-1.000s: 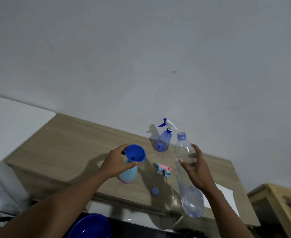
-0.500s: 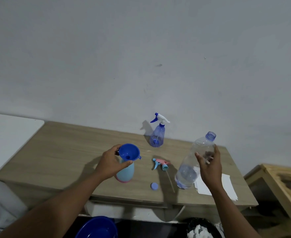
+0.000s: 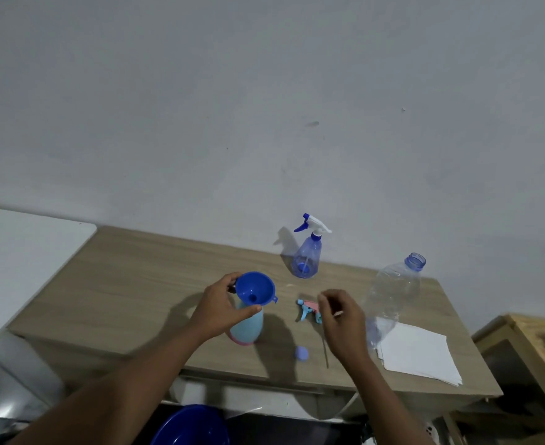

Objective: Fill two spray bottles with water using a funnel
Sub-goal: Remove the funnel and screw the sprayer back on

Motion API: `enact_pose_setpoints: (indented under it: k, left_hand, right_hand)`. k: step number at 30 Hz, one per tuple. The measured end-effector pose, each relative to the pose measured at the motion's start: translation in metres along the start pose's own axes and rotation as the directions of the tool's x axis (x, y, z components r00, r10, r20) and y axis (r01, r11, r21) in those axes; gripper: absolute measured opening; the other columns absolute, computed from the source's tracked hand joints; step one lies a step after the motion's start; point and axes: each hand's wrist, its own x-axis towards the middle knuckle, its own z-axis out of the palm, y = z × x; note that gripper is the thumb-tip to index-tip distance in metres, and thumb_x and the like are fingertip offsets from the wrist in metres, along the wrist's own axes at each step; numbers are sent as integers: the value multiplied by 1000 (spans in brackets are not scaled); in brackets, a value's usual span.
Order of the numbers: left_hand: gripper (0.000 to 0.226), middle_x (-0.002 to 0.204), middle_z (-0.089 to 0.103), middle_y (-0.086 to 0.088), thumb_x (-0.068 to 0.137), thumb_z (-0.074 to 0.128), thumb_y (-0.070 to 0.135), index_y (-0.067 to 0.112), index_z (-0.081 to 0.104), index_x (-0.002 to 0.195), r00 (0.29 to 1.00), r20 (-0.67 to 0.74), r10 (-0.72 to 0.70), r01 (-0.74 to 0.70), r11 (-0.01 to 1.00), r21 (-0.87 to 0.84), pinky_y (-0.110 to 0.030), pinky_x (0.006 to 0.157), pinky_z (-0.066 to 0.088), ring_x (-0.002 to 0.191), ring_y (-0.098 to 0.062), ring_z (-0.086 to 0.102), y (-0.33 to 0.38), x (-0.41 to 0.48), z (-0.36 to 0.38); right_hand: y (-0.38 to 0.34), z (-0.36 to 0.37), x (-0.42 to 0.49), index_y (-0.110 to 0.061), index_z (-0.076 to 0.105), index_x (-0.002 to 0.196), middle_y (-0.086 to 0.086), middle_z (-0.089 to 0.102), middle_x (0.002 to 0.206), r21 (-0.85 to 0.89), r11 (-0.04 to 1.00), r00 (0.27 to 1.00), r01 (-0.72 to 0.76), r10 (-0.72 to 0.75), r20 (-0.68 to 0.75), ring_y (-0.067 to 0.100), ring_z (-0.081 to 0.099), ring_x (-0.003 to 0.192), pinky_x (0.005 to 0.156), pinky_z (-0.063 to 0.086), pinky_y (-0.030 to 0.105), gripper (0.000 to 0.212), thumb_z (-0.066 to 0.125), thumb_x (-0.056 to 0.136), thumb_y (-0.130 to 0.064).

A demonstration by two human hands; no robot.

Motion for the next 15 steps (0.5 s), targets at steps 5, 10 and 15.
enact_pose_setpoints:
  k: [5, 10, 15]
  left_hand:
    - [67, 107, 60, 29, 61, 93, 35, 49, 49, 109, 1000, -4, 15, -15, 1000, 11, -5, 81, 43, 99, 10, 58, -2, 1, -3]
    - [72, 113, 57, 30, 60, 91, 44, 44, 49, 118, 1000, 7, -2, 2, 1000, 9, -15, 89, 46, 106, 5, 57, -4, 2, -4]
    - [108, 126, 53, 23, 48, 92, 56, 38, 39, 141, 993, 49, -110, 110, 994, -1, -24, 94, 46, 115, 3, 51, -29, 5, -3]
  right_hand:
    - [-21, 48, 17, -14, 71, 94, 5, 71, 83, -27, 959, 885, -281, 270, 378, 9, 62, 62, 59, 51, 24, 24, 57, 99, -32]
    - [-38, 67, 20, -9, 72, 88, 9, 71, 77, 67, 881, 813, -468, 400, 423, 12, 60, 58, 54, 50, 22, 23, 61, 98, -26]
    - [-40, 74, 21, 4, 71, 84, 10, 65, 67, 180, 777, 769, -603, 504, 394, 14, 52, 54, 52, 47, 25, 24, 62, 97, -14]
